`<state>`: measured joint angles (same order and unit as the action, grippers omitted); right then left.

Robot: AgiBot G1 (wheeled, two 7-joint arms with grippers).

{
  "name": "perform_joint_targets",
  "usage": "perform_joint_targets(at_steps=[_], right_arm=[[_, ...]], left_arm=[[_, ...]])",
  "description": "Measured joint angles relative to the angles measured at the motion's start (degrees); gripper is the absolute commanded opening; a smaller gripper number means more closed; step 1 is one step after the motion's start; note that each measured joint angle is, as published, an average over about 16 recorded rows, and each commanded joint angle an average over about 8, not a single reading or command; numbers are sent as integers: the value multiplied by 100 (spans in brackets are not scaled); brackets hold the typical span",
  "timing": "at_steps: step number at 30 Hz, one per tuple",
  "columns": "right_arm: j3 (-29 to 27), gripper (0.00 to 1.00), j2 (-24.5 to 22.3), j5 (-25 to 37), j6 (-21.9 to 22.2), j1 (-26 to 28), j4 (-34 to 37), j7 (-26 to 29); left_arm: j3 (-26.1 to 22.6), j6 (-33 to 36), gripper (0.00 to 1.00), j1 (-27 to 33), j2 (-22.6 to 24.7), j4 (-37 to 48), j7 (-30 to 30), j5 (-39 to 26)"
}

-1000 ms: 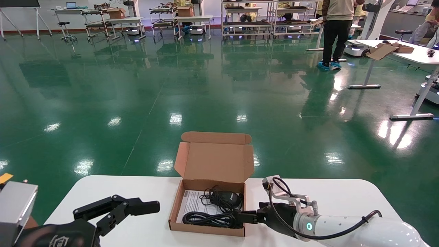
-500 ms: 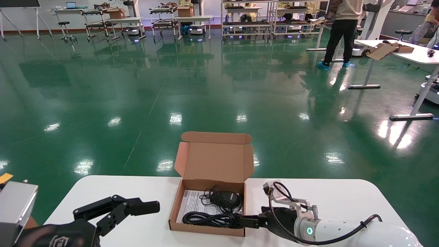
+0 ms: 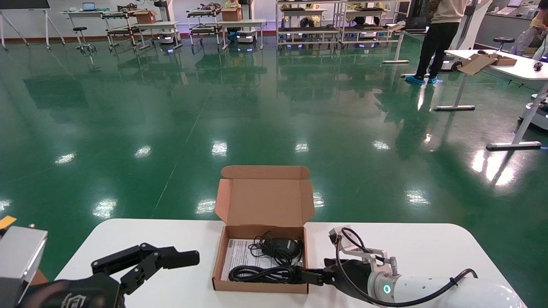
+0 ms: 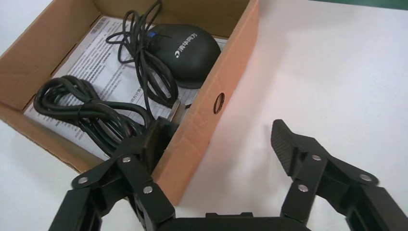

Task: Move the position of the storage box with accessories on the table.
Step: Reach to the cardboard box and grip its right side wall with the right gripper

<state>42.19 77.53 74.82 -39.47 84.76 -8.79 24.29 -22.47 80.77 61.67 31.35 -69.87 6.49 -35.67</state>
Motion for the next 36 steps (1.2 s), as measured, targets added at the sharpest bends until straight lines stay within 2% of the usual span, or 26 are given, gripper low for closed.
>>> perform_joint_targets(at_steps=[21, 36], right_arm=[[93, 0, -67, -155, -71, 82, 259, -203], [127, 0, -180, -151, -340, 316, 470, -548]], left_arm=[[0, 0, 100, 0, 0, 0, 0, 0], [0, 0, 100, 0, 0, 0, 0, 0]])
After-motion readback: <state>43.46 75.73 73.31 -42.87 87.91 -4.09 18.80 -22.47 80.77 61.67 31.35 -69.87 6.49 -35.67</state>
